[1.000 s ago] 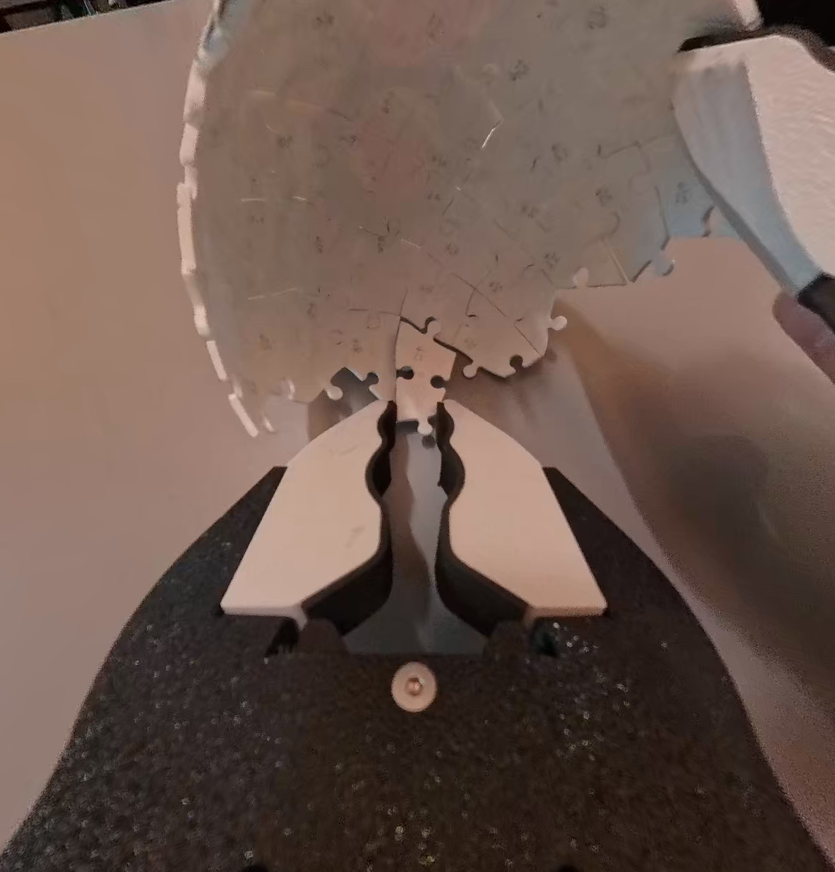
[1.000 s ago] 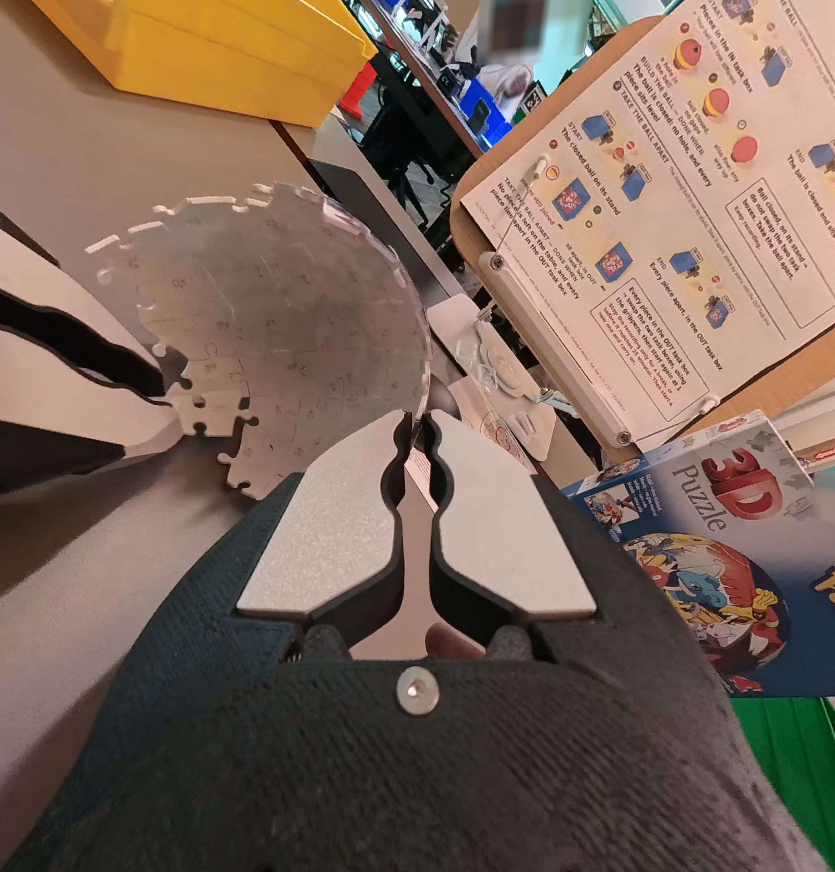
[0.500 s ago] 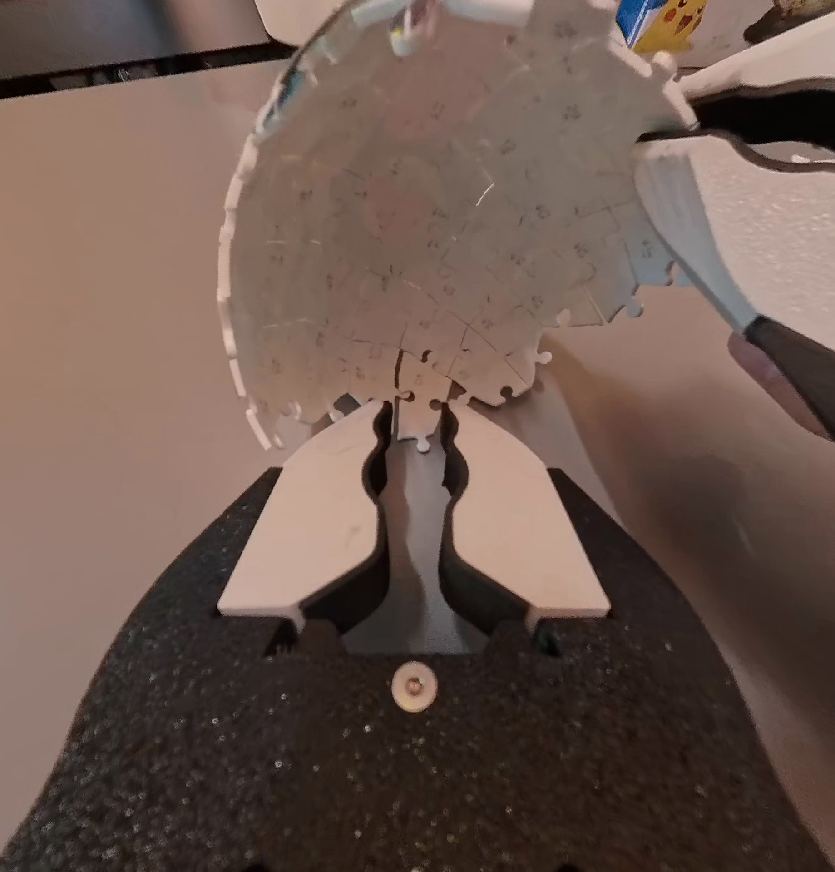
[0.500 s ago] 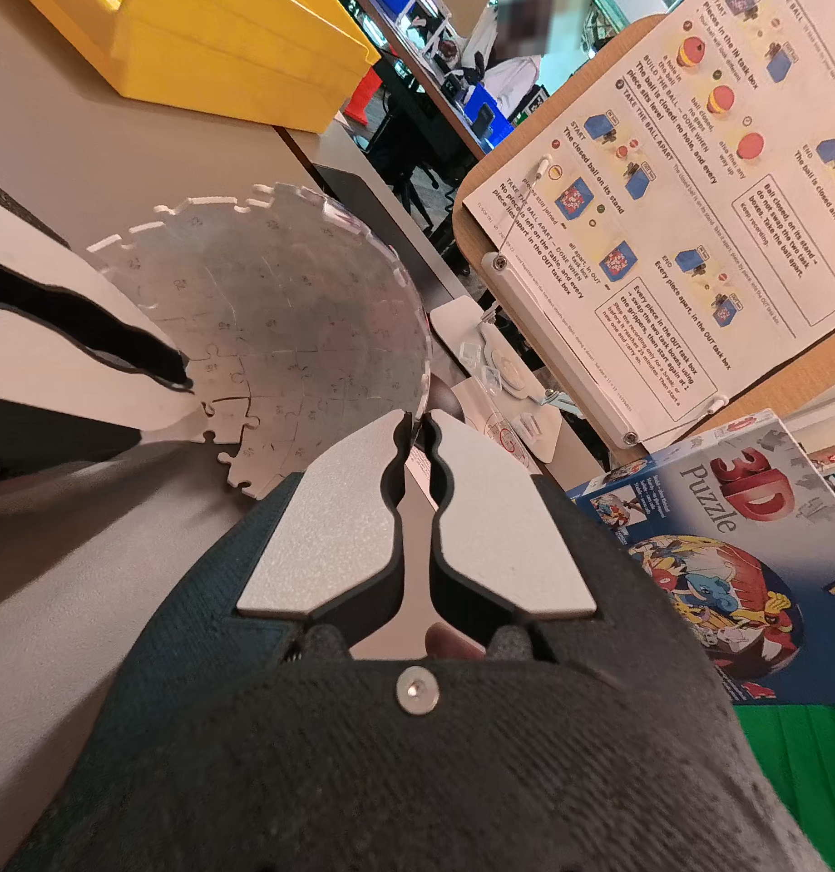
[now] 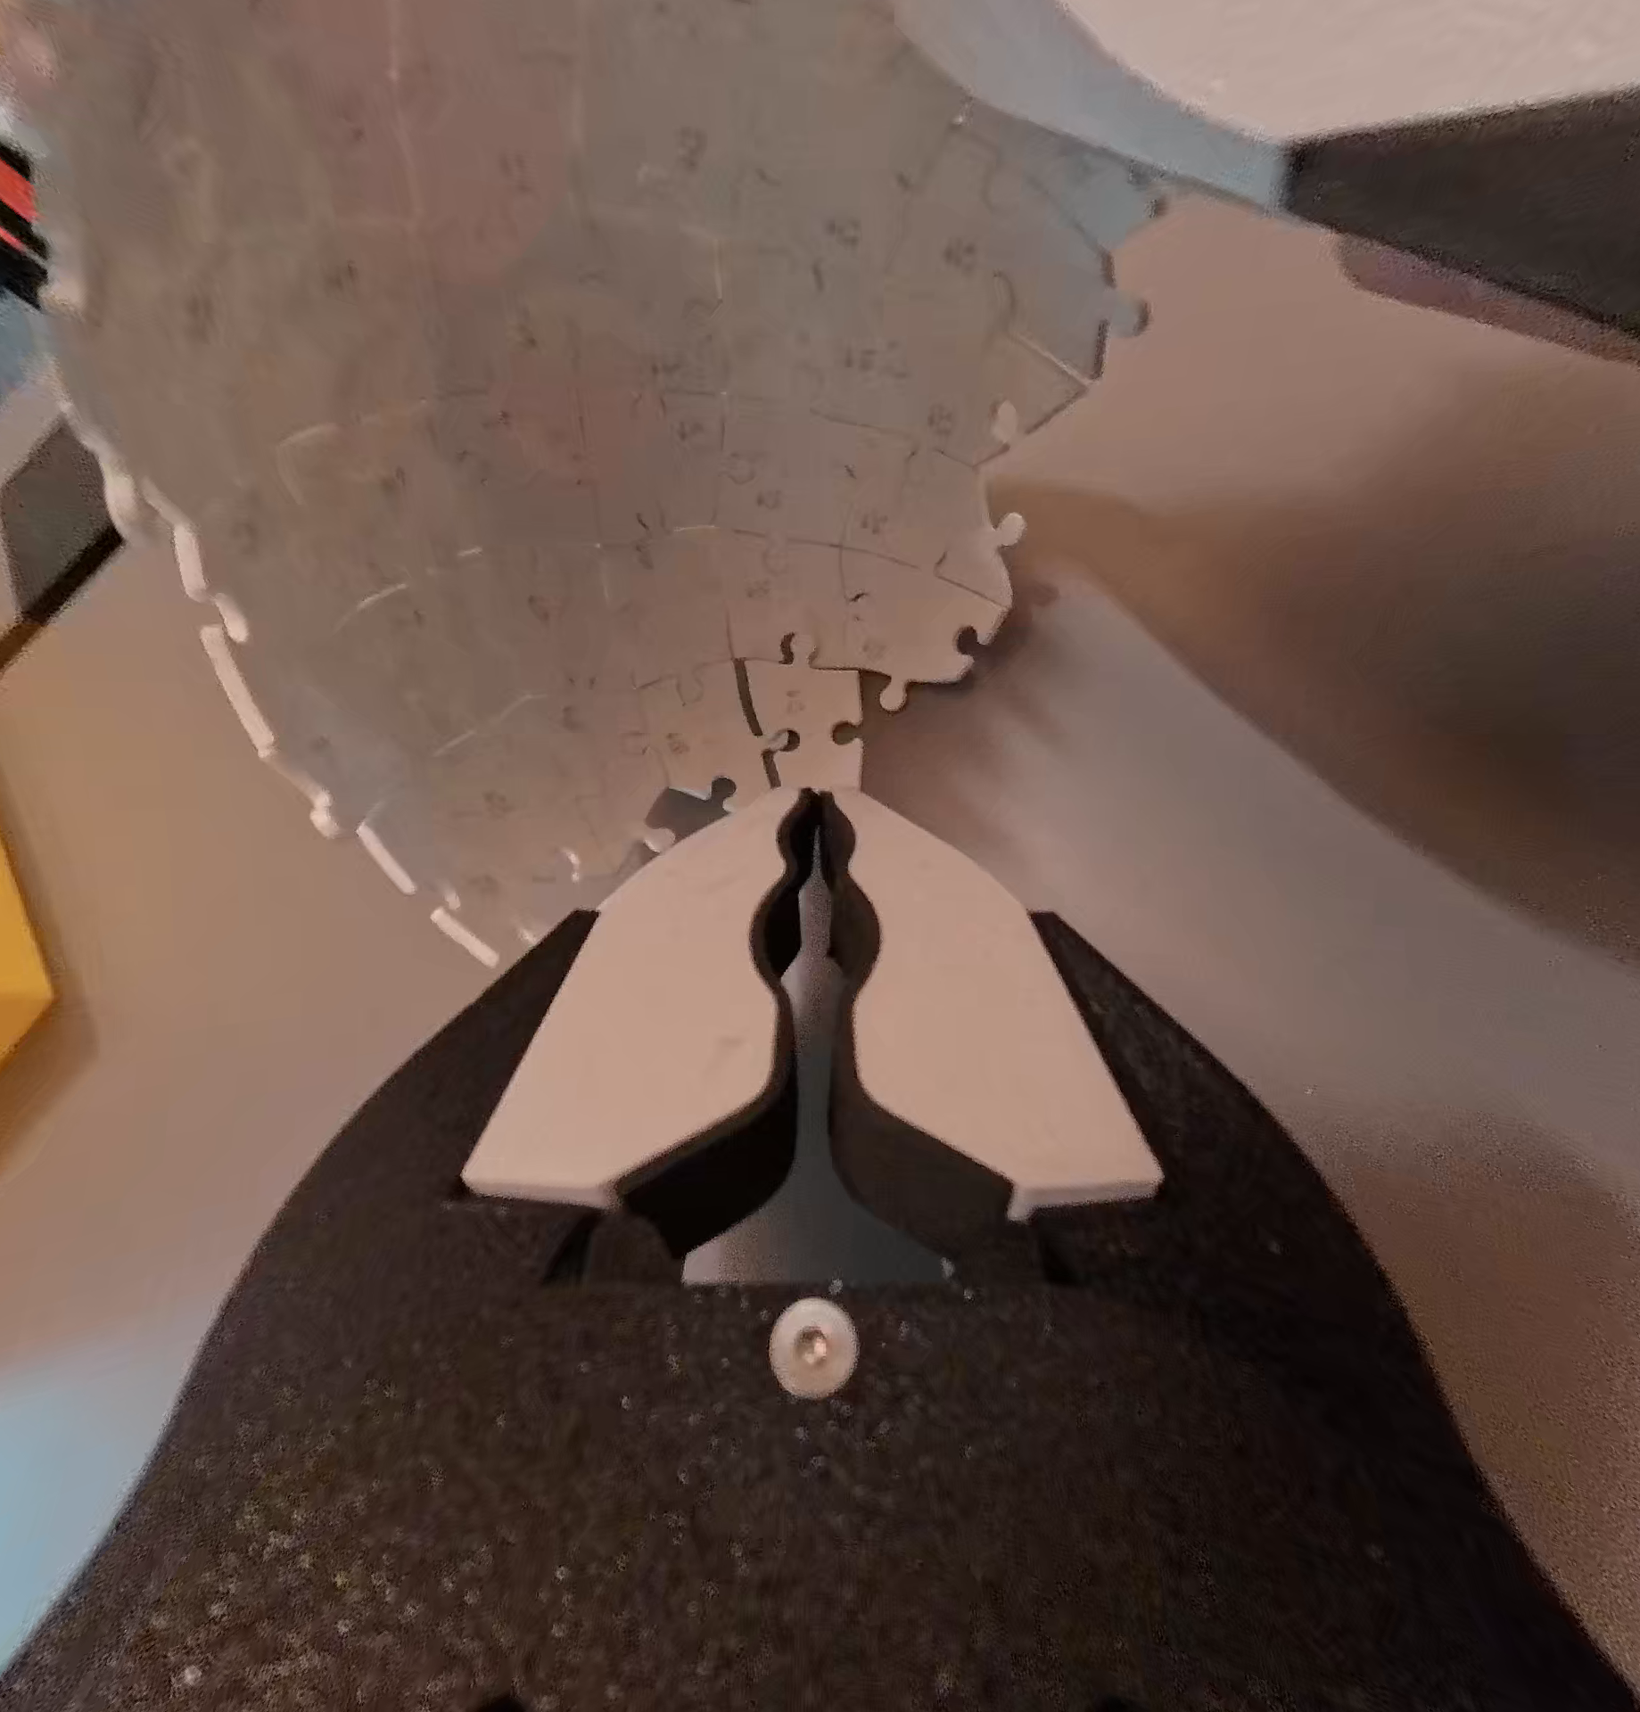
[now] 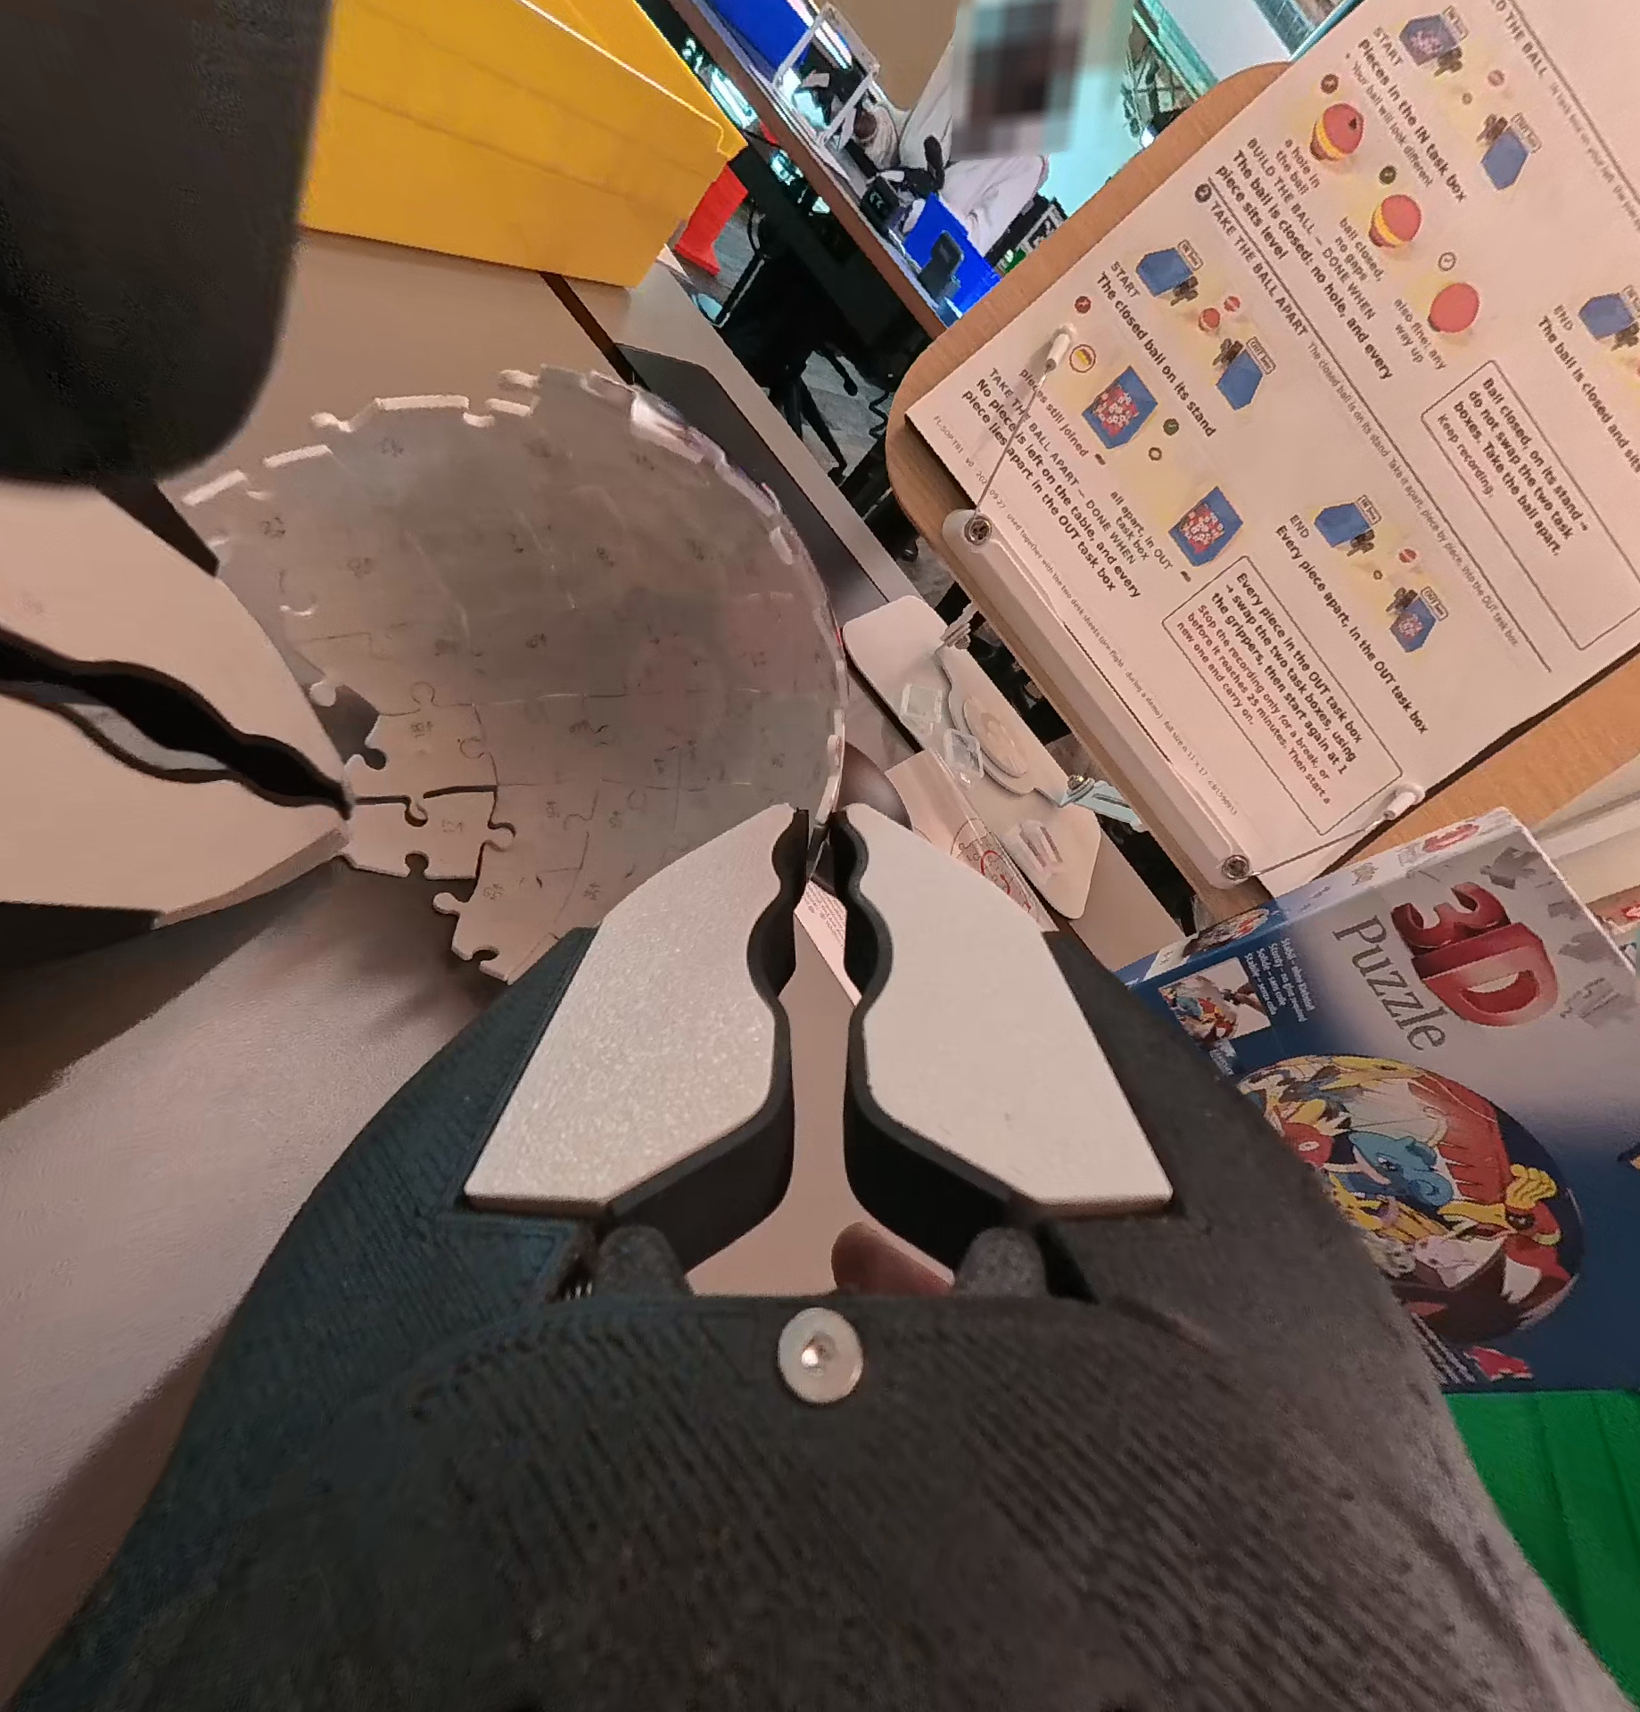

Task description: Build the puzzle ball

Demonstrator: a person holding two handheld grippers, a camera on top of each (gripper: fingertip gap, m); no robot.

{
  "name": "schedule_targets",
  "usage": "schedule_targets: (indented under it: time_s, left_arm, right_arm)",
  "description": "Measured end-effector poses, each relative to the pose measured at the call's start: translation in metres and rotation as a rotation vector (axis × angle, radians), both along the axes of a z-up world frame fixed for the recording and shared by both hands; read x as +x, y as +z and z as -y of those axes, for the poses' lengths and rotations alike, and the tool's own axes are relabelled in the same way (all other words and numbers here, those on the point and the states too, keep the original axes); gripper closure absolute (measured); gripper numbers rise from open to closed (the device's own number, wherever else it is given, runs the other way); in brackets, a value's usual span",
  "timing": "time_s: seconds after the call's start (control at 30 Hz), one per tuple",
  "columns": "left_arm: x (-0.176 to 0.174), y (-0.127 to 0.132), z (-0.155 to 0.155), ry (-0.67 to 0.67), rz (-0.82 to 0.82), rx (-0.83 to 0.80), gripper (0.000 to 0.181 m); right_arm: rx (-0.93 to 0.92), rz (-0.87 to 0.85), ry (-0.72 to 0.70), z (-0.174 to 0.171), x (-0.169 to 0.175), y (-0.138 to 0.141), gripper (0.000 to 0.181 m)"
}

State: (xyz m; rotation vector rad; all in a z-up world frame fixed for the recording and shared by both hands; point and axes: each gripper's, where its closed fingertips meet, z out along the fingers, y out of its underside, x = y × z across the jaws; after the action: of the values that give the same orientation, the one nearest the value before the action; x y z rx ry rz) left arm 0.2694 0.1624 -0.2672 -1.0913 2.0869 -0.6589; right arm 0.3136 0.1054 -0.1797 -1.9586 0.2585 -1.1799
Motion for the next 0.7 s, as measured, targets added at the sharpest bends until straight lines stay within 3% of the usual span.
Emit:
schedule_targets:
  time_s: [0.2, 0.4, 0.7]
  left_arm:
    - [0.005, -0.002, 0.003, 0.1, -0.097, -0.168, 0.178]
    - [0.015, -0.003, 0.005, 0.181, -0.109, -0.201, 0.173]
    - [0.023, -0.007, 0.006, 0.199, -0.127, -0.188, 0.181]
  right_arm:
    - [0.026, -0.005, -0.005, 0.003, 0.001, -0.002, 0.176]
    - [0.041, -0.006, 0.004, 0.001, 0.0, -0.001, 0.176]
    - [0.063, -0.014, 0.017, 0.0, 0.001, -0.001, 0.176]
